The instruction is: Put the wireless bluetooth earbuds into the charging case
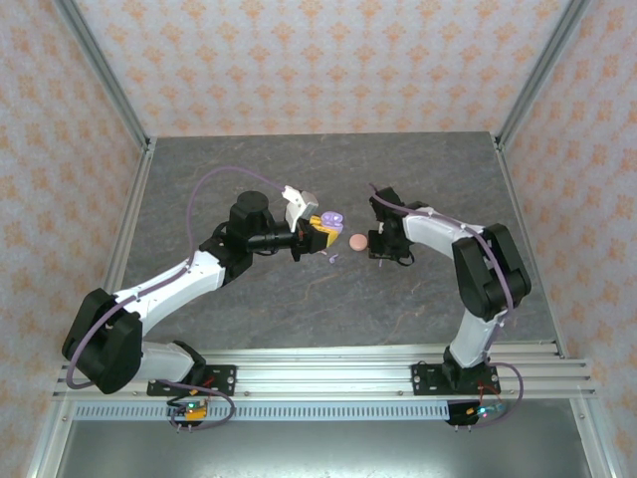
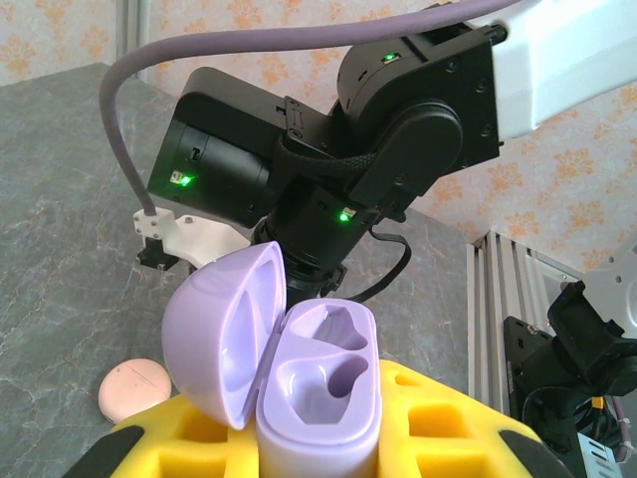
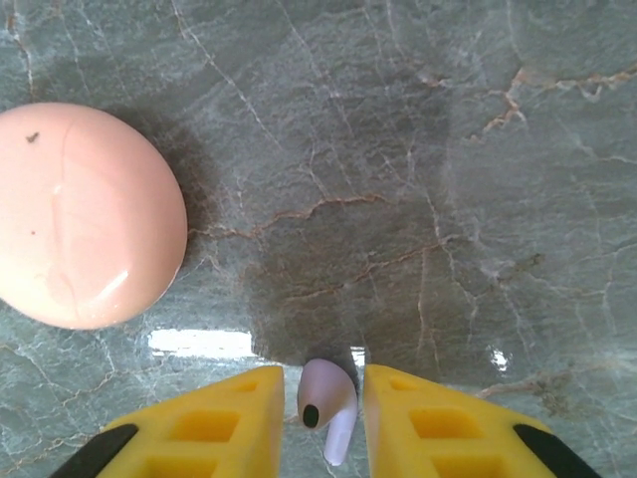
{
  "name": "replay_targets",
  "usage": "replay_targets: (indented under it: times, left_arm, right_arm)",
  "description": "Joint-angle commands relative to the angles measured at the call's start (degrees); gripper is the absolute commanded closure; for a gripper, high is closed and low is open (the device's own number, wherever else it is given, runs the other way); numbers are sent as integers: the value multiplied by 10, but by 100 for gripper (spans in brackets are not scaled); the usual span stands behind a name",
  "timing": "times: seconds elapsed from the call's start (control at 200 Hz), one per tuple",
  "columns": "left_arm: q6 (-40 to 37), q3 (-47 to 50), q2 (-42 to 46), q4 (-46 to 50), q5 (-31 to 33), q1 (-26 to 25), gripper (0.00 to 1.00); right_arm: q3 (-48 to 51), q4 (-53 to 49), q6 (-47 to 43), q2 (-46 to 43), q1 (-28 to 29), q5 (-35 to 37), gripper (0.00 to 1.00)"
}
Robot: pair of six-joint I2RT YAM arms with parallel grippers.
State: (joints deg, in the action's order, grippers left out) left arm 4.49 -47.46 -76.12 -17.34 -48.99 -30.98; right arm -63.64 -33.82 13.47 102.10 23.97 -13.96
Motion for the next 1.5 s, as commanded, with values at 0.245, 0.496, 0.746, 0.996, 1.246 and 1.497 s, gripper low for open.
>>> replay_targets:
  times: [0.245,0.496,0.746,0.996,1.246,1.497]
  left_arm:
    - [-6,0,16,-6,4,3,100]
    - [-5,0,13,-9,5,2,100]
    - [-4,-1,15,-6,5,2,99]
    - [-4,0,15,-6,6,3,99]
    - [-4,1,14,-2,7,1,99]
    - [23,5,-3,-12,41,1,99]
  right_arm:
    - [-22,-30,-34,23,2,9,77]
    - [-28,-50,-92,27,12,-10,78]
    - [-41,-60,-86,44,31,35,72]
    - [-43,-56,-61,50,32,25,70]
    - [-43,-59,-69,48,32,26,81]
    - [-29,-37,-84,15,32,2,83]
